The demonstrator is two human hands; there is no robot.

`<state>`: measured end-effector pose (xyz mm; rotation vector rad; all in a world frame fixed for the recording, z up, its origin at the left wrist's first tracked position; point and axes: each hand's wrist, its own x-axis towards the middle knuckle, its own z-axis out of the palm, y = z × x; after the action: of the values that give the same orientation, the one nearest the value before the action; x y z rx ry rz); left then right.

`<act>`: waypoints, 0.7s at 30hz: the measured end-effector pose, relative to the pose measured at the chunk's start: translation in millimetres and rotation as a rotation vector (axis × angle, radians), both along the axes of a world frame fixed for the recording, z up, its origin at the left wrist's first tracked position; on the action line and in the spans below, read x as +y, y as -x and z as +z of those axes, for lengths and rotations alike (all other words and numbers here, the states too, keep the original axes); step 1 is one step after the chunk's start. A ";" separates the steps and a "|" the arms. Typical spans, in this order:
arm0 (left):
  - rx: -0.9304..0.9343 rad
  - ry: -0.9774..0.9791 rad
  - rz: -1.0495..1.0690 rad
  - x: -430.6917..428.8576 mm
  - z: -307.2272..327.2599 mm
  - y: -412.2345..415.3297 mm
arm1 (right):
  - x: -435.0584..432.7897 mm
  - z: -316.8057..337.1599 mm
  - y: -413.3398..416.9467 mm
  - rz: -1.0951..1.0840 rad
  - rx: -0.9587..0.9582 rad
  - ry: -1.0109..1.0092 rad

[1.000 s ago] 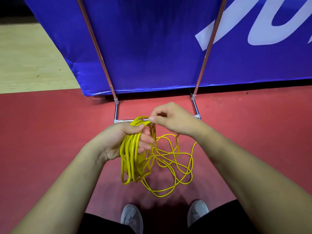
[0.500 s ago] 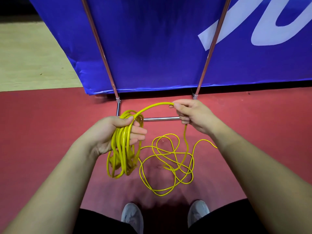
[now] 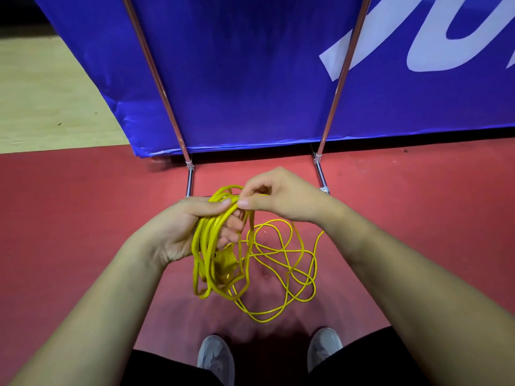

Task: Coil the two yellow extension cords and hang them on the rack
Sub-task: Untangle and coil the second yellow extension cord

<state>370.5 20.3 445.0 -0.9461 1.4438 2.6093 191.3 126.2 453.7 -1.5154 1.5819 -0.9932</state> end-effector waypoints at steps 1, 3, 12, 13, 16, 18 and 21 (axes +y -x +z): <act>0.030 -0.019 -0.015 0.2 -1.0 -0.3 | -1.3 -2.9 -2.8 -0.005 0.001 0.022; 0.102 -0.079 -0.024 -1.6 -3.2 -1.2 | -2.5 -11.4 0.2 -0.031 -0.022 -0.002; 0.204 -0.208 -0.208 -15.7 3.4 -12.8 | 10.8 -86.1 56.0 -0.257 0.101 -0.333; 0.174 -0.186 -0.247 -17.0 3.5 -15.0 | 11.7 -89.8 61.7 -0.311 0.092 -0.326; 0.093 -0.153 -0.228 -13.6 4.9 -15.4 | 13.6 -99.8 76.2 -0.427 0.119 -0.285; 0.035 -0.119 -0.130 -9.6 5.3 -13.1 | 16.4 -106.8 81.5 -0.440 0.148 -0.301; 0.067 -0.060 -0.020 -9.8 1.6 -9.6 | 19.6 -117.9 85.8 -0.460 0.136 -0.329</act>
<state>380.2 10.5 446.6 -0.8416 1.3725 2.6773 105.5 145.8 335.7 -1.0330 2.1313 -0.8228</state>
